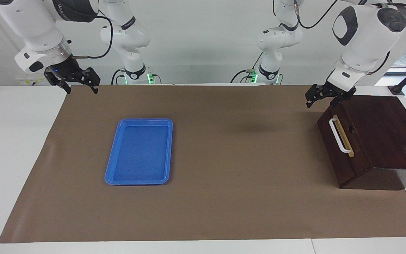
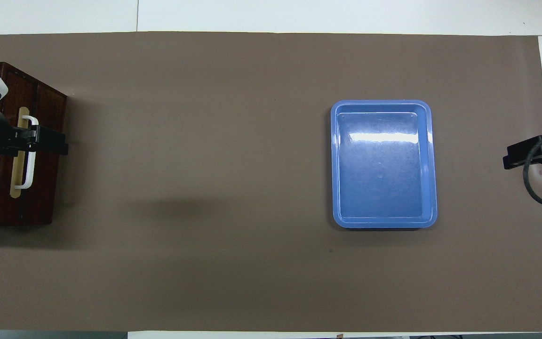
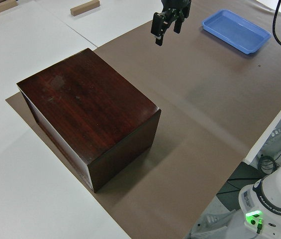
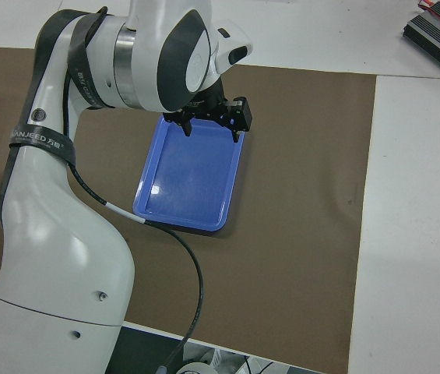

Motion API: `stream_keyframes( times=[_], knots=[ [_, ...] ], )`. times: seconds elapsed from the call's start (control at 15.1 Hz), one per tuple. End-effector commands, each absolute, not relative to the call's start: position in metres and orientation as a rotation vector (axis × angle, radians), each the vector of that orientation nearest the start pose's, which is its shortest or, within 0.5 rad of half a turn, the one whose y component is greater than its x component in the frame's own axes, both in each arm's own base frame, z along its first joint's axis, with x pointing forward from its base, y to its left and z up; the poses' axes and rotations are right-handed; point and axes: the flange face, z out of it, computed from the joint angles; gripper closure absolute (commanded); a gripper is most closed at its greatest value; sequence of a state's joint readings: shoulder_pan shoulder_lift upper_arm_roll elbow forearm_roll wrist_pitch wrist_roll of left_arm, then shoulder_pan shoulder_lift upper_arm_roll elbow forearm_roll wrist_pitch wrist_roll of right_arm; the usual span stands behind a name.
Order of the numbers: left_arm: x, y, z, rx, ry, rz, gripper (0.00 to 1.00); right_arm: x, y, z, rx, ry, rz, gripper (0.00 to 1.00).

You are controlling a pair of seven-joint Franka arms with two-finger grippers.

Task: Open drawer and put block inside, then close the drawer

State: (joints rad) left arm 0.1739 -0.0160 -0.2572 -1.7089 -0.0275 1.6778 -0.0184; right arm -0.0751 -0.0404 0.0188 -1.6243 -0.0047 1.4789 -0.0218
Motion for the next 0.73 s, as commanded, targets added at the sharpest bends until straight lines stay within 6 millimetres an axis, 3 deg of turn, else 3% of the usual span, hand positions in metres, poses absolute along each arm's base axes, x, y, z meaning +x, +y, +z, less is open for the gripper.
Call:
stream_keyframes(
  times=[0.0,0.33,0.66],
  knots=[
    [0.555,-0.054,0.578,-3.171,0.095,-0.011,0.0,0.523,-0.032,0.615,-3.147,0.023,0.178,0.0],
    [0.555,-0.033,0.582,-3.172,0.05,-0.005,0.0,0.523,-0.032,0.615,-3.147,0.023,0.178,0.0],
    [0.553,-0.046,0.584,-3.174,0.074,-0.004,0.0,0.524,-0.031,0.615,-3.148,0.021,0.178,0.0]
  ],
)
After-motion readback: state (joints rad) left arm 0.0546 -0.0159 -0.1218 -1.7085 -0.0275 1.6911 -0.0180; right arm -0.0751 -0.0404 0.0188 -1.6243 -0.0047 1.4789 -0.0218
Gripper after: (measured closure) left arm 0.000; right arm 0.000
